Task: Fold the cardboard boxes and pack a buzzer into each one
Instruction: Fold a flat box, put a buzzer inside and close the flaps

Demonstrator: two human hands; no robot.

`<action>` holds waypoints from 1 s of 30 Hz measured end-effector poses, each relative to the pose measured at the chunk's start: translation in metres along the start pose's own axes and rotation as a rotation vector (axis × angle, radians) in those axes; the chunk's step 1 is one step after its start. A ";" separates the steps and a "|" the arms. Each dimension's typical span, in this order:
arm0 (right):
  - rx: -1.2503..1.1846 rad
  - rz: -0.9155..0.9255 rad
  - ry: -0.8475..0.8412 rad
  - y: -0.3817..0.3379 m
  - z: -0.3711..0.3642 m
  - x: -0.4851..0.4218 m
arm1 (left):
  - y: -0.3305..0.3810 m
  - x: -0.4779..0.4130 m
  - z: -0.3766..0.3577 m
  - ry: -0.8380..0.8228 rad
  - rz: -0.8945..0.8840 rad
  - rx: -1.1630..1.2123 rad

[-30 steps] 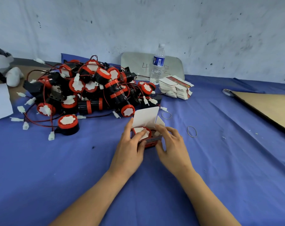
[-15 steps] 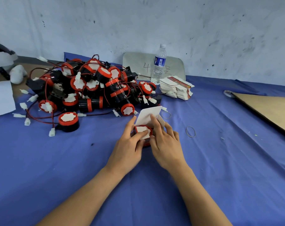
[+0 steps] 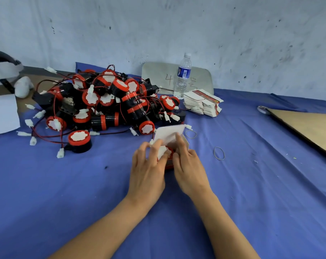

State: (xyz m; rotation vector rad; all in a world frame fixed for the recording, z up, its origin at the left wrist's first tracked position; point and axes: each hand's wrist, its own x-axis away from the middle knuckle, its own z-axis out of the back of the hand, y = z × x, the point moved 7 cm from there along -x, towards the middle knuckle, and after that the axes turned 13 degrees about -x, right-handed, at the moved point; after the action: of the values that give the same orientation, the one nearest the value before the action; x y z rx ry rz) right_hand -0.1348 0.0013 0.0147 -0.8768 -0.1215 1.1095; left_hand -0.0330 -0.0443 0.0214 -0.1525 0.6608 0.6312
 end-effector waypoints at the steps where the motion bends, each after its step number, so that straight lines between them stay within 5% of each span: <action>1: -0.072 0.006 0.012 0.000 0.001 0.001 | 0.001 0.000 0.002 0.016 0.001 -0.031; 7: -0.167 0.058 0.040 -0.010 -0.001 0.009 | 0.014 0.001 -0.004 -0.016 -0.172 0.070; 12: -0.200 0.145 0.112 -0.018 0.011 0.014 | 0.012 -0.001 -0.005 -0.032 -0.096 0.084; 18: -0.759 0.040 0.369 0.007 0.031 0.011 | 0.012 -0.005 -0.007 -0.067 -0.101 0.056; 22: -0.929 -0.157 0.258 0.017 0.016 0.007 | 0.011 -0.009 -0.008 -0.125 -0.078 0.052; 30: -0.897 -0.158 0.212 0.014 0.011 0.009 | 0.016 -0.019 -0.012 -0.110 -0.054 0.029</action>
State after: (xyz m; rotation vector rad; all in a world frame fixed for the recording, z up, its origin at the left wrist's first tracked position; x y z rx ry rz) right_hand -0.1467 0.0169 0.0098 -1.7413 -0.5284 0.7864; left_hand -0.0606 -0.0449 0.0252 -0.1072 0.5581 0.5736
